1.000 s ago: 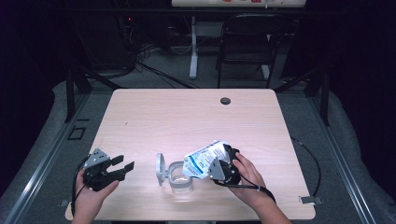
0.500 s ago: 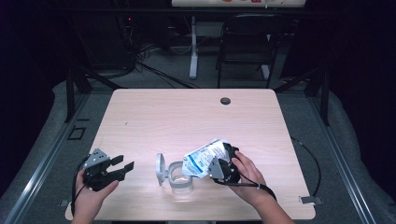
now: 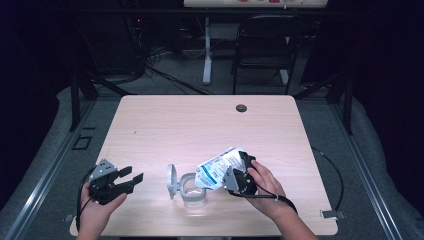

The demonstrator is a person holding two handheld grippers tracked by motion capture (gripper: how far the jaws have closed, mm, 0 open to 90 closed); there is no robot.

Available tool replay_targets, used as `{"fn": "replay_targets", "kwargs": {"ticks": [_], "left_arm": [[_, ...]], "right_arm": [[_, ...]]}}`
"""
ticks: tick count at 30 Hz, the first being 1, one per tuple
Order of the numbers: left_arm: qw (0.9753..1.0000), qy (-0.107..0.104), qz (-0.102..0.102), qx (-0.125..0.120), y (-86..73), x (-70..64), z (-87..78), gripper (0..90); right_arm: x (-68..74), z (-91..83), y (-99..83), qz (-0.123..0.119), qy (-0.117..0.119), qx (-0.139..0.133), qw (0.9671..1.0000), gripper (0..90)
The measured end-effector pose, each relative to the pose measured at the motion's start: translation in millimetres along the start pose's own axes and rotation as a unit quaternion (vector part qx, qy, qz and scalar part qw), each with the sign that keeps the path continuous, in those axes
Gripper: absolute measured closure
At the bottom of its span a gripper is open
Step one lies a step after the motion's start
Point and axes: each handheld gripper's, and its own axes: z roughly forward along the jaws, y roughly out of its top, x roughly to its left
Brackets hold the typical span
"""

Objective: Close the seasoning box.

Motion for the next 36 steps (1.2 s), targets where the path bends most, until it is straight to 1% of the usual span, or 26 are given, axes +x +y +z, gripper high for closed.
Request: {"fn": "replay_targets", "kwargs": {"ticks": [1,2,5,6,9,10,11,13,16,17,18,21,22,27,29,30,31,32,36], "left_arm": [[1.0000,0.000,0.000,0.000,0.0,0.0,0.0,46.6],[1.0000,0.001,0.001,0.002,0.2,0.1,-0.3,46.6],[1.0000,0.001,0.000,0.002,0.1,0.1,-0.2,46.5],[1.0000,0.000,0.000,0.000,0.0,0.0,0.1,46.6],[1.0000,0.000,0.000,0.000,0.0,-0.2,0.2,46.6],[1.0000,0.000,0.001,0.000,0.1,-0.1,0.1,46.6],[1.0000,0.000,0.002,0.001,0.2,0.0,0.0,46.6],[1.0000,0.000,0.002,0.000,0.2,0.1,-0.2,46.6],[1.0000,0.000,0.002,0.000,0.1,0.3,-0.1,46.6],[1.0000,0.001,0.001,0.002,0.1,0.3,-0.2,46.6],[1.0000,0.001,0.002,0.002,0.0,0.6,-0.2,46.6],[1.0000,0.001,0.000,0.000,-0.2,0.8,0.1,46.6],[1.0000,0.001,0.000,0.001,-0.2,0.8,0.1,46.6],[1.0000,0.000,0.001,0.003,-0.2,0.4,0.5,46.6],[1.0000,0.000,0.001,0.001,-0.2,0.4,0.5,46.6],[1.0000,0.001,0.001,0.002,0.0,0.5,0.1,46.6],[1.0000,0.001,0.001,0.002,0.1,0.6,-0.1,46.6],[1.0000,0.001,0.001,0.001,0.2,0.6,-0.2,46.5],[1.0000,0.000,0.001,0.001,0.1,0.7,-0.1,46.6]], "right_arm": [[-0.1,0.1,0.1,-0.001,-0.001,0.001,1.0000,44.6],[0.7,0.9,-0.3,0.001,-0.004,-0.005,1.0000,44.7],[0.6,1.1,0.0,-0.004,-0.006,-0.005,1.0000,44.6],[0.0,0.7,0.4,-0.009,-0.006,-0.002,0.9999,44.7],[0.4,1.7,0.5,-0.008,-0.009,-0.006,0.9999,44.7],[-0.3,1.0,1.0,-0.014,-0.009,-0.001,0.9999,44.7],[-0.6,1.3,1.1,-0.017,-0.010,-0.002,0.9998,44.7],[0.3,2.0,0.9,-0.015,-0.012,-0.008,0.9998,44.7],[-0.1,1.6,2.0,-0.030,-0.015,-0.002,0.9994,44.7],[1.0,2.5,1.5,-0.027,-0.018,-0.008,0.9994,44.8],[1.2,2.7,1.5,-0.029,-0.018,-0.009,0.9994,44.8],[1.8,2.6,2.0,-0.040,-0.021,-0.004,0.9990,45.0],[2.6,3.2,1.7,-0.040,-0.022,-0.007,0.9989,45.0],[3.7,3.4,2.9,-0.057,-0.029,-0.009,0.9979,45.1],[3.3,3.2,3.5,-0.057,-0.028,-0.010,0.9979,45.2],[2.5,2.4,4.2,-0.062,-0.029,-0.005,0.9976,45.2],[2.9,3.3,3.9,-0.059,-0.030,-0.011,0.9977,45.2],[2.5,2.8,4.5,-0.064,-0.032,-0.007,0.9974,45.2],[2.6,3.2,5.0,-0.067,-0.035,-0.011,0.9971,45.3]]}}
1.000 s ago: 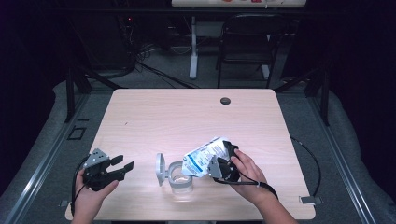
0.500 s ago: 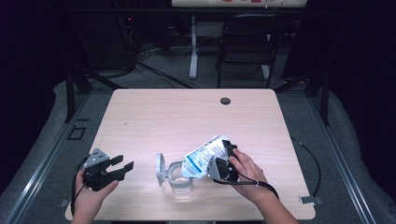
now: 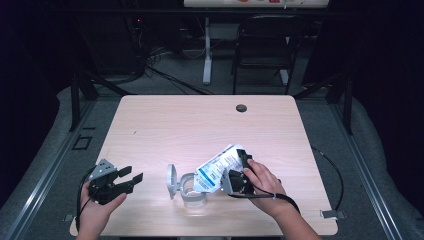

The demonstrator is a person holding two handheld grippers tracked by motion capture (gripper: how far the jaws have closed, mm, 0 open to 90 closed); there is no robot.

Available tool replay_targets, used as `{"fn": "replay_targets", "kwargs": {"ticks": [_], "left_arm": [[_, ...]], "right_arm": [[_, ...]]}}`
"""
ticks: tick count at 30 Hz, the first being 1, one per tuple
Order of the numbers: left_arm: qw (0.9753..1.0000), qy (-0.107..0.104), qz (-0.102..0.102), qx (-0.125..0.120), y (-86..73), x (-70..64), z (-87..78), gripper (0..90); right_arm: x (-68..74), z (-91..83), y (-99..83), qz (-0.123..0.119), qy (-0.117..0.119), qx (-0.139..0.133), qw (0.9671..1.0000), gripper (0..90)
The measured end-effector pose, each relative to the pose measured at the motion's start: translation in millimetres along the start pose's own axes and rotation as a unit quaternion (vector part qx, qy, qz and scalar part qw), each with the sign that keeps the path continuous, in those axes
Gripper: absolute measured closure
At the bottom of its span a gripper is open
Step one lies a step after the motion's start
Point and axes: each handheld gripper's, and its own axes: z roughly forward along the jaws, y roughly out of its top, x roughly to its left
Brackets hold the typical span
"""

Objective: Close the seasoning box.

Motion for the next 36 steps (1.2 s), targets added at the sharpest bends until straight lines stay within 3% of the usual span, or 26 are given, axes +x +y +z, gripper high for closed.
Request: {"fn": "replay_targets", "kwargs": {"ticks": [10,36], "left_arm": [[1.0000,0.000,-0.001,-0.001,0.3,0.0,-0.6,46.5],[1.0000,-0.001,0.001,-0.001,0.4,0.2,-0.5,46.6]], "right_arm": [[-1.0,-1.1,3.1,-0.020,-0.004,0.005,0.9998,45.5],[-0.5,0.7,5.1,-0.044,-0.014,0.001,0.9989,45.8]]}}
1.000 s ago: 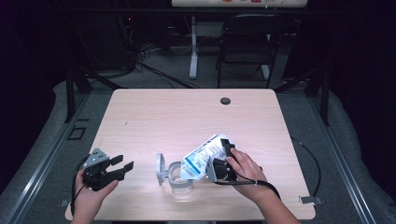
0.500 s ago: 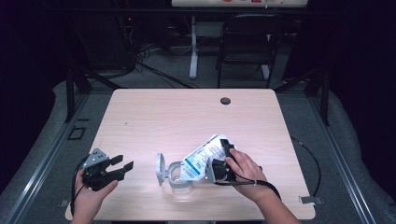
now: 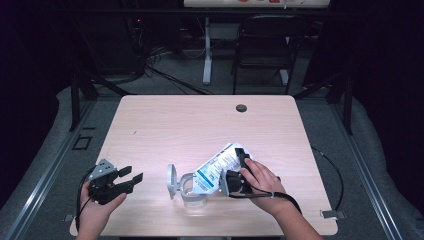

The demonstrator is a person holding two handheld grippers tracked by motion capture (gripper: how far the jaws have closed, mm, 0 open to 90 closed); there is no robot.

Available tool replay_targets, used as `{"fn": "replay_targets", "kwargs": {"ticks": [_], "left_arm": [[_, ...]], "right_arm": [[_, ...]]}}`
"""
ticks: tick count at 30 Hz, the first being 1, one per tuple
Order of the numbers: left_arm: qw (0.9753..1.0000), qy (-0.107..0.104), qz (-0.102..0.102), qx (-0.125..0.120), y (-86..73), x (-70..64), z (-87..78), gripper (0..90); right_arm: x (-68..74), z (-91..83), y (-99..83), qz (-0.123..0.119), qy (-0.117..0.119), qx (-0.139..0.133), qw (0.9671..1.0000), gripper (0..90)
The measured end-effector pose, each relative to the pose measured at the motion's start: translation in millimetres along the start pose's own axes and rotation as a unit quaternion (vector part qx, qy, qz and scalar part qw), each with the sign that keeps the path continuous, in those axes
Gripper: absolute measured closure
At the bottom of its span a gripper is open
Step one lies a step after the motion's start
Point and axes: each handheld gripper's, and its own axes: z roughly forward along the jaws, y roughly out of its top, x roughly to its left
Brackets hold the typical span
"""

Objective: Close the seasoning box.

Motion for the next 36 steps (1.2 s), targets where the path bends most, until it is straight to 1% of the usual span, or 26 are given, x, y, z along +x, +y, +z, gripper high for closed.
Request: {"fn": "replay_targets", "kwargs": {"ticks": [1,13,15,18,19,21,25,26,27,36], "left_arm": [[1.0000,0.000,0.000,0.000,0.0,0.0,0.0,46.6],[1.0000,0.000,-0.001,0.001,-0.4,0.1,0.4,46.6],[1.0000,0.000,-0.001,0.000,-0.4,0.2,0.4,46.6],[1.0000,0.000,-0.001,0.000,-0.6,0.2,0.4,46.6],[1.0000,0.000,-0.002,0.001,-0.6,0.2,0.5,46.6],[1.0000,0.000,-0.001,0.000,-0.6,0.2,0.6,46.6],[1.0000,0.000,-0.002,0.001,-0.6,0.4,0.3,46.6],[1.0000,0.000,-0.002,0.000,-0.6,0.4,0.3,46.6],[1.0000,0.000,-0.002,0.000,-0.6,0.5,0.3,46.6],[1.0000,0.001,-0.004,-0.001,-1.0,0.7,0.7,46.6]], "right_arm": [[0.0,0.1,0.1,-0.003,-0.001,-0.001,1.0000,45.9],[-1.2,-0.6,0.7,-0.007,-0.005,0.004,1.0000,46.0],[-2.2,-1.3,1.2,-0.009,-0.004,0.010,0.9999,46.1],[-1.6,-0.7,1.0,-0.007,-0.005,0.008,0.9999,46.2],[-2.4,-1.4,1.4,-0.013,-0.006,0.013,0.9998,46.2],[-1.6,-0.8,1.2,-0.009,-0.006,0.009,0.9999,46.2],[-2.5,-1.5,2.2,-0.018,-0.009,0.013,0.9997,46.2],[-1.9,-0.6,1.7,-0.013,-0.010,0.008,0.9998,46.2],[-1.9,-0.5,1.7,-0.014,-0.011,0.007,0.9998,46.2],[-1.5,0.3,2.2,-0.018,-0.019,0.007,0.9996,46.2]]}}
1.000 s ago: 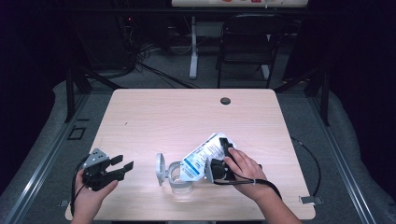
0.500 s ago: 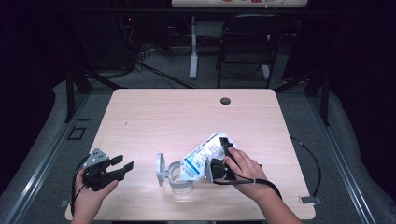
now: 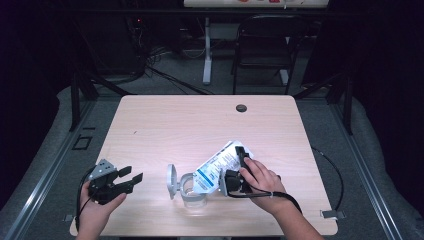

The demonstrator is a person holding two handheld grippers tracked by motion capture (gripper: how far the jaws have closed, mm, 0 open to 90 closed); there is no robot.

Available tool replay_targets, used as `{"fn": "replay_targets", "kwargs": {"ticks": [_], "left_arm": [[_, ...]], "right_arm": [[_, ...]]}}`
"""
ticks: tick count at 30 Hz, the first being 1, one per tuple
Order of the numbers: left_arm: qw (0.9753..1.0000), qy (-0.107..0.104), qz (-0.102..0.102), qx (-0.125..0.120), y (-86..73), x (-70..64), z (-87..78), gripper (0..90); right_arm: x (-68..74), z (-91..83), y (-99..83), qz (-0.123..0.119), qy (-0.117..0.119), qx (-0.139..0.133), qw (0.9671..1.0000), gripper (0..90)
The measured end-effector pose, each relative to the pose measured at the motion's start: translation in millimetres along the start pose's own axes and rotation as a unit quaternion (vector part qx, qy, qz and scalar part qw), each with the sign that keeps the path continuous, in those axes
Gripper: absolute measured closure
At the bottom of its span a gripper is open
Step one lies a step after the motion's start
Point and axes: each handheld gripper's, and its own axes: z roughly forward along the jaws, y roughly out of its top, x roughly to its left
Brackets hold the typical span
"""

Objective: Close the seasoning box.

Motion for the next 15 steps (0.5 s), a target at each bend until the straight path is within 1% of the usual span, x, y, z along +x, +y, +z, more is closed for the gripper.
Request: {"fn": "replay_targets", "kwargs": {"ticks": [1,2,9,12,13,14,15], "left_arm": [[1.0000,0.000,0.000,0.000,0.0,0.0,0.0,46.6],[1.0000,0.000,0.000,0.000,0.0,0.1,-0.1,46.6],[1.0000,0.000,0.001,0.000,0.2,-0.1,-0.2,46.6],[1.0000,0.000,0.002,0.000,0.2,0.1,-0.3,46.6],[1.0000,0.000,0.002,0.000,0.3,0.0,-0.3,46.6],[1.0000,0.000,0.002,0.000,0.3,0.1,-0.3,46.6],[1.0000,0.000,0.002,0.000,0.3,0.0,-0.3,46.6]], "right_arm": [[-0.8,-0.2,0.4,-0.007,-0.003,0.002,1.0000,46.2],[-1.0,-0.3,0.7,-0.009,-0.004,0.003,1.0000,46.3],[-2.3,-0.1,1.9,-0.012,-0.007,-0.001,0.9999,46.6],[-2.6,0.0,2.3,-0.017,-0.010,-0.002,0.9998,46.6],[-3.4,-0.9,2.9,-0.022,-0.010,0.003,0.9997,46.6],[-3.3,-0.8,3.1,-0.023,-0.011,0.003,0.9997,46.6],[-2.9,-0.2,2.9,-0.020,-0.012,-0.001,0.9997,46.6]]}}
